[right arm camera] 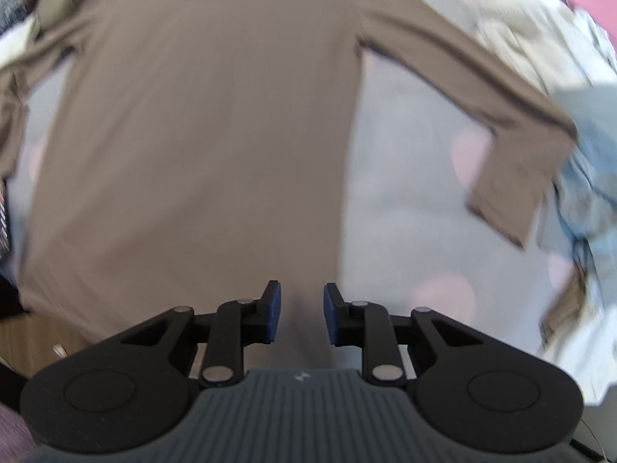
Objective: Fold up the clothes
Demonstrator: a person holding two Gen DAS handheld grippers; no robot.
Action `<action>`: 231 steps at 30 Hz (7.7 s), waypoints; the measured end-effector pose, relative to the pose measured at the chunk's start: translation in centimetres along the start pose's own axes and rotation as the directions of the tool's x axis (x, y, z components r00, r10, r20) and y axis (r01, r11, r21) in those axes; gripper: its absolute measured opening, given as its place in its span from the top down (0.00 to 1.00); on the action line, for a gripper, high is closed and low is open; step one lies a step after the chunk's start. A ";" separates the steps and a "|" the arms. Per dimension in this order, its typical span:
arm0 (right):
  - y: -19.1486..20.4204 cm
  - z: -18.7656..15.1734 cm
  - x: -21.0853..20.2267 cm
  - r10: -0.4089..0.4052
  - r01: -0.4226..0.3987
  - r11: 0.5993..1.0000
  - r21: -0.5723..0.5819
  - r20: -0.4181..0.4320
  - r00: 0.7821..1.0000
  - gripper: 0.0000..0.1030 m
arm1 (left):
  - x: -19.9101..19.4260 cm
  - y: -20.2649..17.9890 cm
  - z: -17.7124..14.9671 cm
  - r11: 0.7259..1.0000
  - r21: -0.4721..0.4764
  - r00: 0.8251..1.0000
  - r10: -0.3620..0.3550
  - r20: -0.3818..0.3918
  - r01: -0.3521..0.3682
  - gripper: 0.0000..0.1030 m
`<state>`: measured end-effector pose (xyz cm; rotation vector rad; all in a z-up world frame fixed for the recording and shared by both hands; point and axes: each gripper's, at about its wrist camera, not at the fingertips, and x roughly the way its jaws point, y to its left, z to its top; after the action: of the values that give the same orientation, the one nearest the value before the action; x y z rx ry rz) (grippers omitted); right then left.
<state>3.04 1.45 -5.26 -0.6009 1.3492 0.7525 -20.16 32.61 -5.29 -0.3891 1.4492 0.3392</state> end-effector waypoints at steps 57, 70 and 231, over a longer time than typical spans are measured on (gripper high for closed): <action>15.6 8.3 -1.3 0.297 -0.169 0.934 -0.314 0.423 0.856 0.98 | -6.3 -1.5 8.8 0.894 -0.100 0.859 -0.381 0.341 0.436 0.74; 6.2 12.5 1.8 0.100 -0.114 0.993 0.020 0.359 0.928 0.93 | -2.7 2.2 8.7 0.979 -0.186 0.959 -0.033 0.282 0.088 0.74; -11.1 19.2 2.4 0.035 -0.230 0.873 0.430 0.416 0.909 0.98 | 3.6 5.2 18.7 0.946 -0.324 0.809 0.212 0.548 -0.028 1.00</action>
<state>23.85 9.40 -5.47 0.0440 1.1383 0.5841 -5.62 45.70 -7.71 -0.3935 0.8172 0.7253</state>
